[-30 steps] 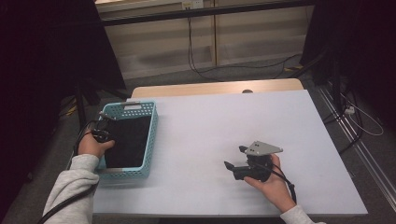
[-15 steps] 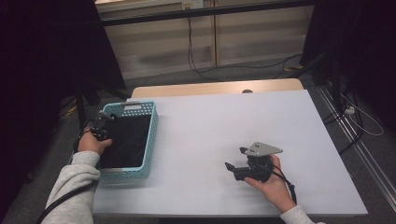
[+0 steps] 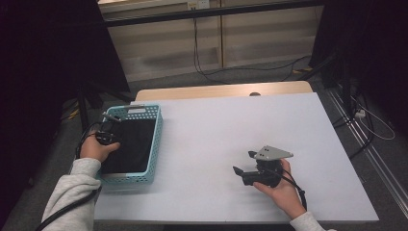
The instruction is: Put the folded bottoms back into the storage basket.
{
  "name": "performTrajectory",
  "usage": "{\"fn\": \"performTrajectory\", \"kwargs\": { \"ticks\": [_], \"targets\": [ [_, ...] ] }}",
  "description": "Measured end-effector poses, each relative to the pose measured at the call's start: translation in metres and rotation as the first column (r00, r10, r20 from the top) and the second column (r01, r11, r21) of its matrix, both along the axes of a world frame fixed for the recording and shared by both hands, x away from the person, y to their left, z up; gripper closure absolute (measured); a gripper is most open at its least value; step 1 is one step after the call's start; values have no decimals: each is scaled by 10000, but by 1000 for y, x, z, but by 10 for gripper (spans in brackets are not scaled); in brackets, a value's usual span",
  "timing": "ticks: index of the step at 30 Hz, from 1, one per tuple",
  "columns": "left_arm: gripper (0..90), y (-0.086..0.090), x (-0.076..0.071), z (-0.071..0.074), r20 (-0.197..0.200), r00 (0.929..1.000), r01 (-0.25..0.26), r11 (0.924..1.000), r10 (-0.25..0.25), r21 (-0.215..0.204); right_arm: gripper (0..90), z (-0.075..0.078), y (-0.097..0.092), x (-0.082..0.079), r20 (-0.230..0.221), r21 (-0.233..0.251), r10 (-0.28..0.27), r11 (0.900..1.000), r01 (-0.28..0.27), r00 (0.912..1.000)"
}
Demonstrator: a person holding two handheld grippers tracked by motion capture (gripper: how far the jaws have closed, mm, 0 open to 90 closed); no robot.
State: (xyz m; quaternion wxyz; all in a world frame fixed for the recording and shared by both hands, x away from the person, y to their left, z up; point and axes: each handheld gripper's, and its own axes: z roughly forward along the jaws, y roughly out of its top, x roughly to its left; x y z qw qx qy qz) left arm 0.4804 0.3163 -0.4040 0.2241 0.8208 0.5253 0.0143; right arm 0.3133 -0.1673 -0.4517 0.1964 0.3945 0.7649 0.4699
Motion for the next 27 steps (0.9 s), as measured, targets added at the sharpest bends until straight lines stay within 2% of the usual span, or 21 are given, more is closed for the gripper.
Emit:
{"fn": "performTrajectory", "kwargs": {
  "ticks": [4, 7, 11, 14, 16, 19, 27],
  "targets": [
    [857, -16, -3, 4, 20, 9986, 525, 9986, -525, -57, 204, 1, -1, 0, 16, 7, -26, 10000, 26, 10000],
    [805, -20, -3, 11, 235, 9986, 465, 9989, -465, 6, 203, 2, -4, -1, 23, 14, -85, 10000, 85, 10000],
    [664, -20, -2, 25, 561, 9976, 401, 9990, -410, 174, 203, 3, -10, -1, 60, 52, -176, 9998, 175, 9998],
    [574, -22, -2, 35, 571, 9978, 334, 9994, -335, 32, 199, 5, -15, -2, 71, 61, -202, 9998, 202, 9998],
    [535, -25, -2, 42, 781, 9958, 463, 9989, -471, 113, 199, 6, -19, -2, 83, 84, -279, 9996, 278, 9996],
    [467, -29, -4, 46, 967, 9940, 510, 9987, -503, -44, 198, 7, -24, -4, 87, 108, -345, 9993, 344, 9994],
    [393, -44, -9, 53, 1131, 9910, 734, 9972, -711, -164, 195, 9, -36, -12, 117, 64, -459, 9989, 458, 9989]
  ]
}}
